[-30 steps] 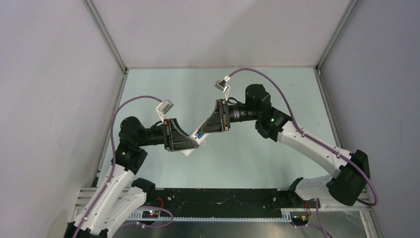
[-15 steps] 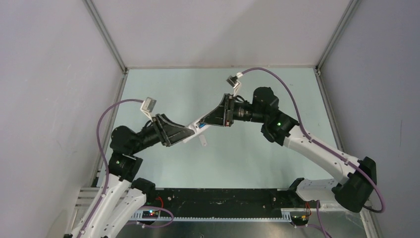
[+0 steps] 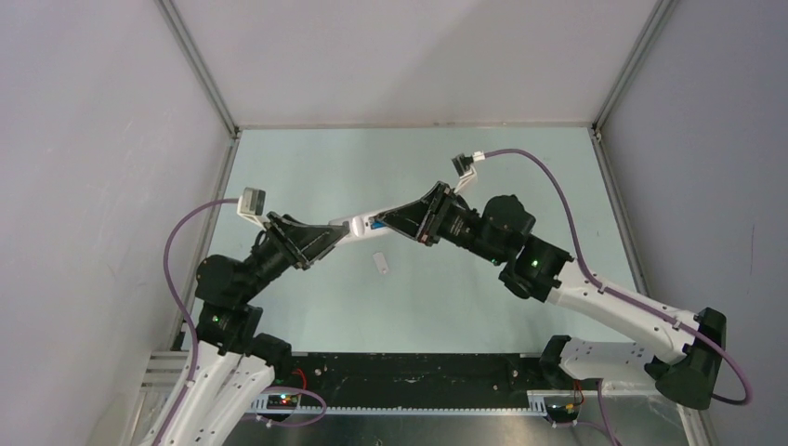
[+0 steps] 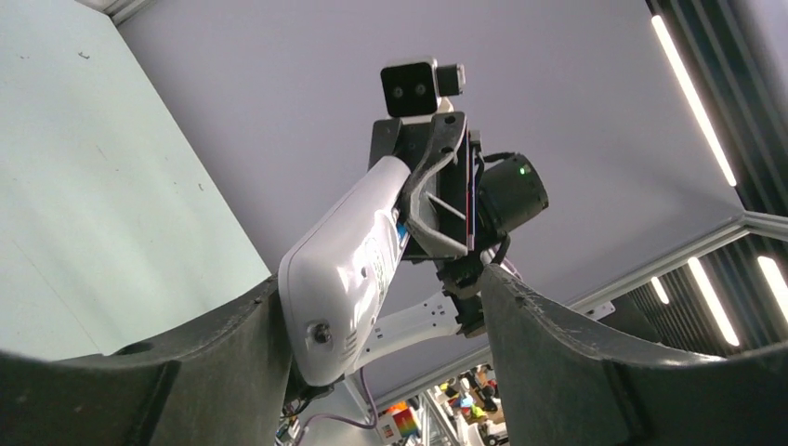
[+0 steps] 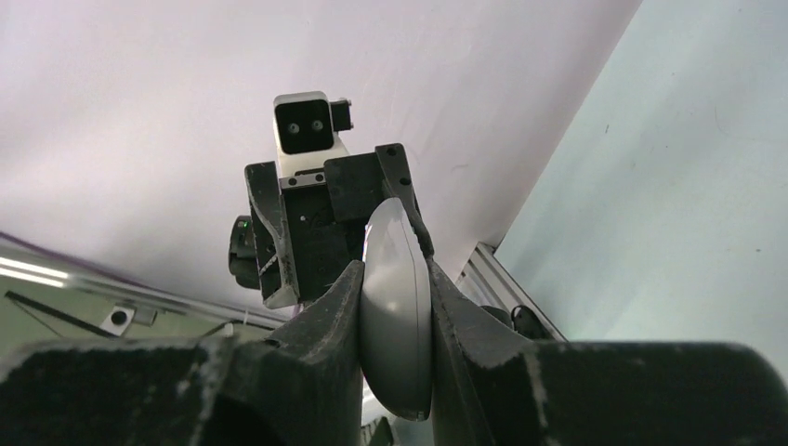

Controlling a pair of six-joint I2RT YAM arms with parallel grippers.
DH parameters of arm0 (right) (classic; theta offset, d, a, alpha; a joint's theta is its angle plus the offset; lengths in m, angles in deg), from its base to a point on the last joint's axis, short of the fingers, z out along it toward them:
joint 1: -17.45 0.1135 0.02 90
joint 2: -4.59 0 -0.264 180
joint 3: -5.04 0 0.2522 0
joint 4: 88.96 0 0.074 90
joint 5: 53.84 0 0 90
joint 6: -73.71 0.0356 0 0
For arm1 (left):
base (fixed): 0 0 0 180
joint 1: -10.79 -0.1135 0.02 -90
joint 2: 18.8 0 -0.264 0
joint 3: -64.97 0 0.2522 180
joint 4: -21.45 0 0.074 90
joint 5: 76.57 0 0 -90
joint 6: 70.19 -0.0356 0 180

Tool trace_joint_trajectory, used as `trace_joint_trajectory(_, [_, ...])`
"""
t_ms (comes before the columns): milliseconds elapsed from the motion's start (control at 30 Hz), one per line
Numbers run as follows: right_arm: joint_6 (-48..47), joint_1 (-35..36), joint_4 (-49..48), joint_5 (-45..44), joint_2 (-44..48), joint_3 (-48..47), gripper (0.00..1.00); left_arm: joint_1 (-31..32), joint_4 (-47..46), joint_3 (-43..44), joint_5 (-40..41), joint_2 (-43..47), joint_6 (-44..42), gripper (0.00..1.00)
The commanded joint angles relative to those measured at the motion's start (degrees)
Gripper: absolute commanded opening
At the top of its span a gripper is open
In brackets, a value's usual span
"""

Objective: Load the batteries into the remote control
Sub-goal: Adjust the remote control.

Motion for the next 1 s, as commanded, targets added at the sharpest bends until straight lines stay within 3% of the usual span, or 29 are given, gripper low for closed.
trace_joint_trajectory(0, [4.5, 3.6, -3.3, -12.6, 0.9, 0.4, 0.17, 0.4, -3.0, 1.0, 1.9, -0.7, 1.1, 0.72])
trace_joint_trajectory(133, [7.8, 8.2, -1.2, -22.1, 0.8, 0.8, 0.17, 0.5, -3.3, 1.1, 3.1, -0.3, 1.3, 0.59])
trace_joint_trajectory(267, [8.5, 13.0, 0.3, -31.9, 1.1, 1.4, 0.17, 0.6, -3.6, 1.1, 5.5, 0.1, 2.5, 0.56])
trace_joint_trajectory(467, [6.5, 17.1, 0.1, -39.6, 0.7, 1.5, 0.19, 0.9, -3.7, 1.5, 6.6, -1.3, 9.2, 0.54])
trace_joint_trajectory(700, [8.1, 17.4, 1.3, -41.3, 0.0, 1.4, 0.21, 1.0, -3.6, 0.7, 6.0, -0.7, 10.1, 0.49])
trace_joint_trajectory(967, [10.7, 16.4, 2.0, -39.1, -0.9, 1.5, 0.23, 1.0, -3.6, -0.3, 3.5, -1.2, 9.1, 0.32])
